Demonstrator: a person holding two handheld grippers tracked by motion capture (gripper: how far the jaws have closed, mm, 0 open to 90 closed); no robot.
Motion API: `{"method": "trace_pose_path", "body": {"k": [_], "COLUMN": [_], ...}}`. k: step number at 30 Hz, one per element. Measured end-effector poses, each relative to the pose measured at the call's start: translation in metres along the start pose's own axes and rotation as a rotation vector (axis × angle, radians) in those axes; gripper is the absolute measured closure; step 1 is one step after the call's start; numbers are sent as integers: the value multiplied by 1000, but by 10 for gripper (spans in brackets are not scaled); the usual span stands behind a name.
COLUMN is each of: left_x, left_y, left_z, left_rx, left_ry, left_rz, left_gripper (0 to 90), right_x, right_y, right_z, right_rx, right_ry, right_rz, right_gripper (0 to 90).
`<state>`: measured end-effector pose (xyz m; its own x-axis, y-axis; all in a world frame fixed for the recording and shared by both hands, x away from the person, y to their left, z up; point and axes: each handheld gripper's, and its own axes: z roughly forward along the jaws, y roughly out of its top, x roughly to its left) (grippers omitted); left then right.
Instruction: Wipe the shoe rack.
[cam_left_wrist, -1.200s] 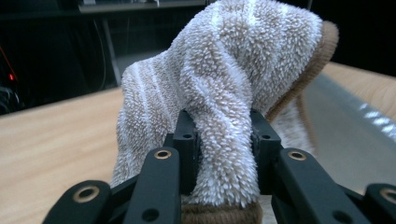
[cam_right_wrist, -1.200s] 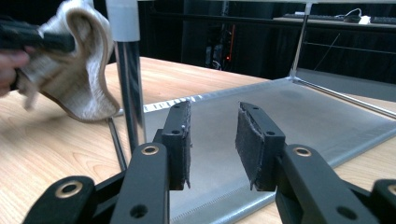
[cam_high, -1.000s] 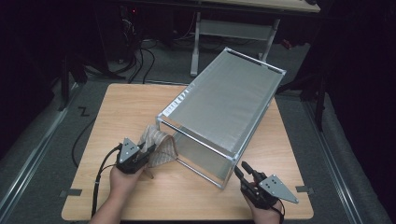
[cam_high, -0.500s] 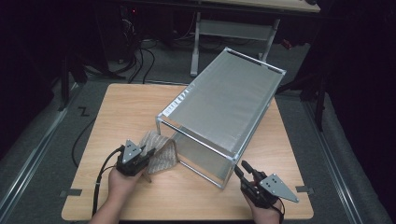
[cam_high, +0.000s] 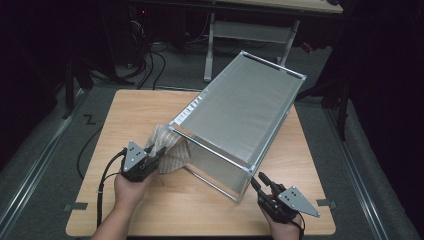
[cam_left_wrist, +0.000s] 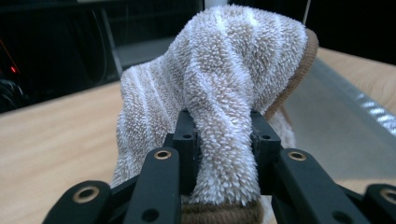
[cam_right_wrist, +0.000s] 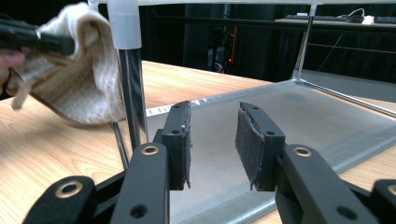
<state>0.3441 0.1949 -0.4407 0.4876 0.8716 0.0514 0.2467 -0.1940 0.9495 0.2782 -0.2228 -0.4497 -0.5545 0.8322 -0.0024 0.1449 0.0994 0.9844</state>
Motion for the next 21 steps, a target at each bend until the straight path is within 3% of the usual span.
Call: {"method": "trace_pose_path", "body": {"k": [4, 6, 9, 15, 21], "left_x": [-1, -2, -3, -3, -4], "left_y": [-20, -23, -38, -50, -48], "left_z": [11, 13, 22, 31, 30], "left_rx": [67, 77, 159, 263, 255], "left_ry": [-15, -16, -23, -34, -27], "left_rz": [-15, -17, -8, -1, -5], "left_gripper": [701, 701, 700, 700, 699], "right_x": [0, 0, 1, 1, 1], "right_y": [0, -1, -1, 0, 0], "right_z": [0, 1, 1, 0, 1], "right_rx": [3, 5, 7, 6, 4], "right_ry": [1, 1, 3, 4, 6], "right_rz": [1, 1, 1, 1, -2], "right_gripper": [656, 656, 656, 656, 656]}}
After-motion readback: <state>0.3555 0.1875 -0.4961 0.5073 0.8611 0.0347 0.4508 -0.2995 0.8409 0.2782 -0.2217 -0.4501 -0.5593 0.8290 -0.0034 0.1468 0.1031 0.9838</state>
